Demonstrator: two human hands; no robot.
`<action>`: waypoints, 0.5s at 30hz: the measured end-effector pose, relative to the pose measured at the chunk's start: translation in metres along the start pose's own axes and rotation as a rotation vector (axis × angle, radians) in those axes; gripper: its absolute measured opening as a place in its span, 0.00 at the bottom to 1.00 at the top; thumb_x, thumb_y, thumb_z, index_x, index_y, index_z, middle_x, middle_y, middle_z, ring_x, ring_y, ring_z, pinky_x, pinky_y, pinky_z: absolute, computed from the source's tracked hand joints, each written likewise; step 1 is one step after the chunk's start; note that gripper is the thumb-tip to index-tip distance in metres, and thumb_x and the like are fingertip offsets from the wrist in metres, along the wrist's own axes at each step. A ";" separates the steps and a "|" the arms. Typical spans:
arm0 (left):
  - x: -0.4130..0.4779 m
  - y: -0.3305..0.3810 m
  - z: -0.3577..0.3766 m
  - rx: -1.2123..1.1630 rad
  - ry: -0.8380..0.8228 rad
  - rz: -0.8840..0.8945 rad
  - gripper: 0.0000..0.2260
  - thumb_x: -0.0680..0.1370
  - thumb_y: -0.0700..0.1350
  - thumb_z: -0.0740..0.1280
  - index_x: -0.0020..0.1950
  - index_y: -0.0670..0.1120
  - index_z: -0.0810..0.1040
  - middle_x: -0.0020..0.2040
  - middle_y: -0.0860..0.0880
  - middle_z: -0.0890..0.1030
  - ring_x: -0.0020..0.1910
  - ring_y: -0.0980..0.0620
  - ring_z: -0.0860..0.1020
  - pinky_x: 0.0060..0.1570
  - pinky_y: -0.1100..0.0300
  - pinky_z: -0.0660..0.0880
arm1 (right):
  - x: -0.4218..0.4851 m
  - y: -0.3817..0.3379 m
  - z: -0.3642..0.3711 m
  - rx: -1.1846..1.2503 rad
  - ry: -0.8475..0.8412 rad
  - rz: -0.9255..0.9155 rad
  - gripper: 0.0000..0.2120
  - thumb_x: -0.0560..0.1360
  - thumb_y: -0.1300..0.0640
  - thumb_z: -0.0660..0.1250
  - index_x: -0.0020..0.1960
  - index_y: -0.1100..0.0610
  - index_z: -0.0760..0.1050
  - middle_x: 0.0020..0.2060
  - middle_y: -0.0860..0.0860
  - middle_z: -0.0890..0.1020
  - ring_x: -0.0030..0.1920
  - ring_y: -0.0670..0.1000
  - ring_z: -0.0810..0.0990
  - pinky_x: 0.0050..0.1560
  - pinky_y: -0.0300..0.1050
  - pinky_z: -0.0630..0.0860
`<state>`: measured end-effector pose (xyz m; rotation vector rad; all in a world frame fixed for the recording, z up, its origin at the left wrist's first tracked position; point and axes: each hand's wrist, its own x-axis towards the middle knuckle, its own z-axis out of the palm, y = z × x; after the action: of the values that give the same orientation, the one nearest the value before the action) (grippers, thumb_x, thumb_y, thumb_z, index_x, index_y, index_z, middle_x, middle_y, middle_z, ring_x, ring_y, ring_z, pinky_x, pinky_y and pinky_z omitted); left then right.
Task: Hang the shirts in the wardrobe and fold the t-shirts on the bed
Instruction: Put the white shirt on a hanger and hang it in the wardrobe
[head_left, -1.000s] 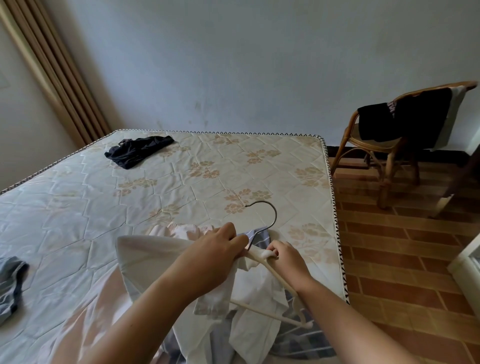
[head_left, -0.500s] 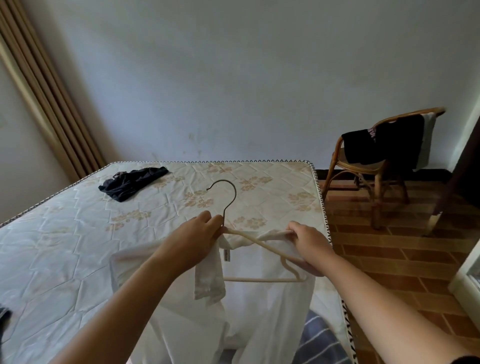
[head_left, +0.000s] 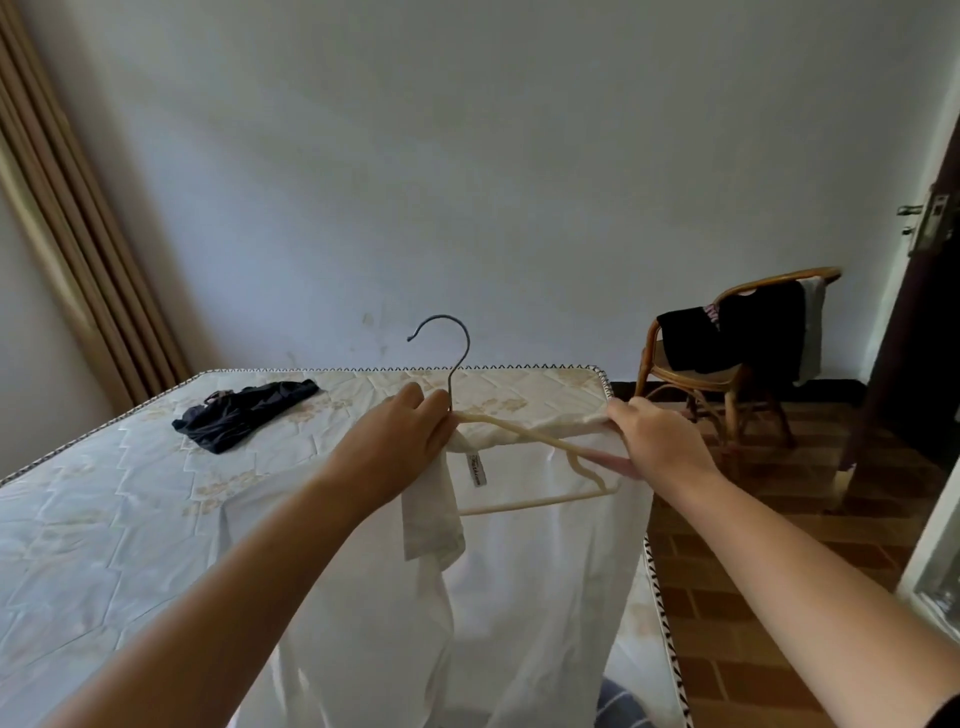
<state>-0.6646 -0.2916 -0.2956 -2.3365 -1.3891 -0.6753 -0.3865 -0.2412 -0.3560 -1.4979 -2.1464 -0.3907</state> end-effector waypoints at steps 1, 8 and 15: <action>0.006 0.003 -0.004 -0.007 0.033 0.012 0.18 0.79 0.52 0.57 0.44 0.38 0.74 0.37 0.41 0.73 0.30 0.38 0.74 0.30 0.56 0.63 | 0.004 0.002 -0.006 -0.019 0.063 -0.036 0.33 0.66 0.29 0.55 0.45 0.59 0.75 0.34 0.56 0.77 0.29 0.58 0.79 0.26 0.46 0.75; 0.067 0.017 -0.047 -0.074 0.226 -0.087 0.13 0.81 0.49 0.59 0.52 0.40 0.73 0.41 0.45 0.69 0.36 0.44 0.70 0.38 0.56 0.64 | 0.060 0.008 -0.084 -0.032 0.210 0.165 0.27 0.69 0.39 0.69 0.52 0.62 0.71 0.42 0.56 0.75 0.41 0.58 0.77 0.34 0.44 0.63; 0.074 0.016 -0.028 -0.319 0.079 -0.229 0.06 0.81 0.45 0.59 0.46 0.44 0.71 0.41 0.46 0.73 0.40 0.46 0.71 0.36 0.58 0.61 | 0.052 0.025 -0.095 -0.067 0.044 0.191 0.25 0.68 0.35 0.66 0.45 0.56 0.65 0.40 0.52 0.71 0.41 0.56 0.74 0.37 0.44 0.64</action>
<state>-0.6260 -0.2599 -0.2315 -2.3691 -1.6309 -1.1171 -0.3557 -0.2375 -0.2492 -1.6985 -1.9532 -0.4274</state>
